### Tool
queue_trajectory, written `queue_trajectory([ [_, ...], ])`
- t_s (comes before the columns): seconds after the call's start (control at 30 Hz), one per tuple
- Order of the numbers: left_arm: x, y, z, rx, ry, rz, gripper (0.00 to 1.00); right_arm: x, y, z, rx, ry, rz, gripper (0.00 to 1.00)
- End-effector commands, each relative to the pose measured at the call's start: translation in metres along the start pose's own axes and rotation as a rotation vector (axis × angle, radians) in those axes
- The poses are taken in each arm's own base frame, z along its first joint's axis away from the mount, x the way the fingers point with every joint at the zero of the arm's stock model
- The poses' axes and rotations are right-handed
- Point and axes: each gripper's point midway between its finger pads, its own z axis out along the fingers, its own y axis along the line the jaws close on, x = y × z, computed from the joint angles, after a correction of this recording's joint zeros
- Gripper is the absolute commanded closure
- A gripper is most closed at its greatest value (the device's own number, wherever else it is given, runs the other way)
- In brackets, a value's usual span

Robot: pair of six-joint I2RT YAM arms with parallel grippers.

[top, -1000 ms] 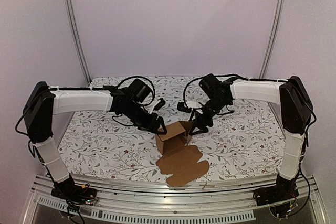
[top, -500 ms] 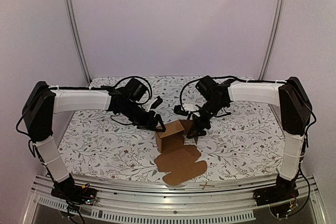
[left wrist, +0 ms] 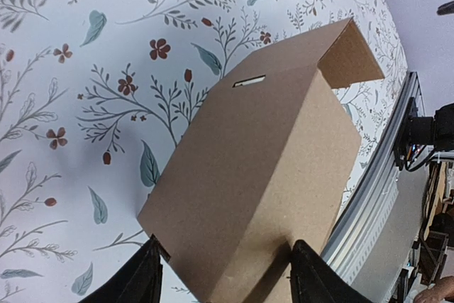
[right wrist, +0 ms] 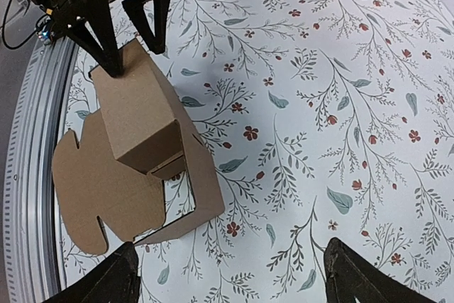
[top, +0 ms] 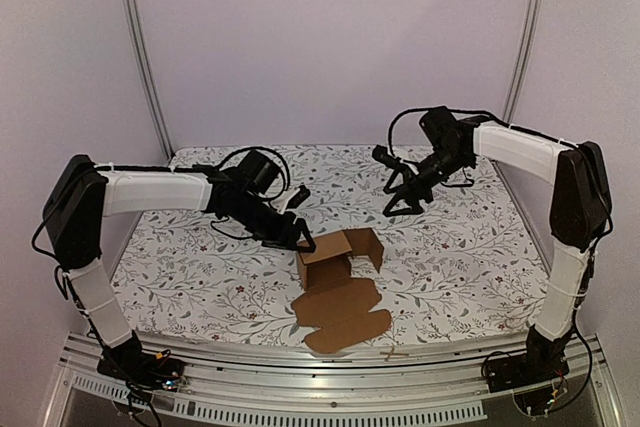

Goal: Fold the paper box

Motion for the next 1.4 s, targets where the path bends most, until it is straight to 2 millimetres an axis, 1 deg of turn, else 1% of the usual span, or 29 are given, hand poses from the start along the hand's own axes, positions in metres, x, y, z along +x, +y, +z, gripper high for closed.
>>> queue_trajectory([
  [0.0,0.008,0.015,0.007,-0.025,0.031,-0.029,0.39,0.000,-0.007,0.005,0.023,0.017,0.027,0.14],
  [0.07,0.008,0.015,0.006,-0.026,0.029,-0.028,0.39,0.008,-0.027,0.012,0.092,0.062,0.055,0.16],
  [0.1,0.008,0.015,0.006,-0.027,0.028,-0.029,0.39,0.016,-0.038,0.018,0.120,0.090,0.069,0.19],
  [0.2,0.007,0.014,0.006,-0.022,0.022,-0.032,0.39,0.028,-0.052,0.032,0.148,0.135,0.084,0.23],
  [0.23,0.007,0.014,0.007,-0.021,0.021,-0.037,0.39,0.030,-0.052,0.036,0.152,0.149,0.078,0.24],
  [0.27,0.007,0.014,0.007,-0.020,0.018,-0.040,0.39,0.031,-0.049,0.041,0.147,0.162,0.066,0.25],
  [0.37,0.006,0.015,0.008,-0.018,0.012,-0.053,0.40,0.035,-0.025,0.053,0.084,0.179,0.005,0.26],
  [0.43,0.006,0.015,0.008,-0.017,0.009,-0.059,0.40,0.035,-0.006,0.058,0.035,0.179,-0.039,0.26],
  [0.53,0.006,0.015,0.009,-0.015,0.008,-0.064,0.41,0.034,0.015,0.063,-0.022,0.182,-0.093,0.25],
  [0.63,0.007,0.015,0.010,-0.010,0.009,-0.070,0.42,0.030,0.030,0.067,-0.064,0.174,-0.122,0.26],
  [0.7,0.007,0.015,0.011,-0.006,0.007,-0.073,0.42,0.028,0.037,0.070,-0.082,0.175,-0.132,0.26],
  [0.9,0.007,0.013,0.011,0.004,0.001,-0.079,0.43,0.024,0.049,0.084,-0.112,0.184,-0.150,0.29],
  [1.1,0.003,0.006,0.011,0.053,-0.012,-0.092,0.43,0.019,0.045,0.093,-0.082,0.174,-0.134,0.35],
  [1.23,-0.002,0.002,0.010,0.072,-0.027,-0.092,0.43,0.016,0.046,0.095,-0.073,0.161,-0.121,0.36],
  [1.37,-0.003,0.005,0.009,0.072,-0.029,-0.101,0.43,0.021,0.054,0.095,-0.103,0.168,-0.129,0.34],
])
